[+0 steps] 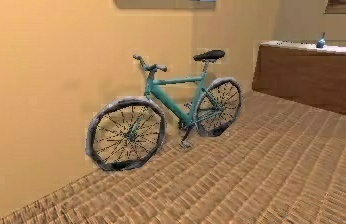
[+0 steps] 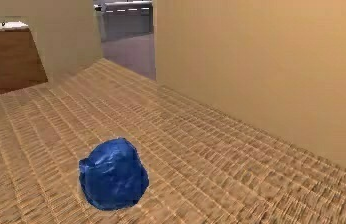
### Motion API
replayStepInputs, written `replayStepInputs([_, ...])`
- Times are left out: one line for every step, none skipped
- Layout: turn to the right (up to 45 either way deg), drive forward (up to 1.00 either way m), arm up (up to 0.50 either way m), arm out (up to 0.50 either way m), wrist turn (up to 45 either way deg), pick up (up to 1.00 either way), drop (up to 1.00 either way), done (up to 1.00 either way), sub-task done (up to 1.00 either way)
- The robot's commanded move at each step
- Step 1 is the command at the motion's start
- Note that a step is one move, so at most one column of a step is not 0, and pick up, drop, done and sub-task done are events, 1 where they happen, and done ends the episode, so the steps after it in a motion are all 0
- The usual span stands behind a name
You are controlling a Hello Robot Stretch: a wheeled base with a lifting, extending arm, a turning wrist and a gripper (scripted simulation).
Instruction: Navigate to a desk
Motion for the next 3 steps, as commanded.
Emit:
replayStepInputs([45.0,0.0,0.0,0.0,0.0,0.0,0.0,0.0,0.0])
replayStepInputs([45.0,0.0,0.0,0.0,0.0,0.0,0.0,0.0,0.0])
replayStepInputs([27.0,0.0,0.0,0.0,0.0,0.0,0.0,0.0,0.0])
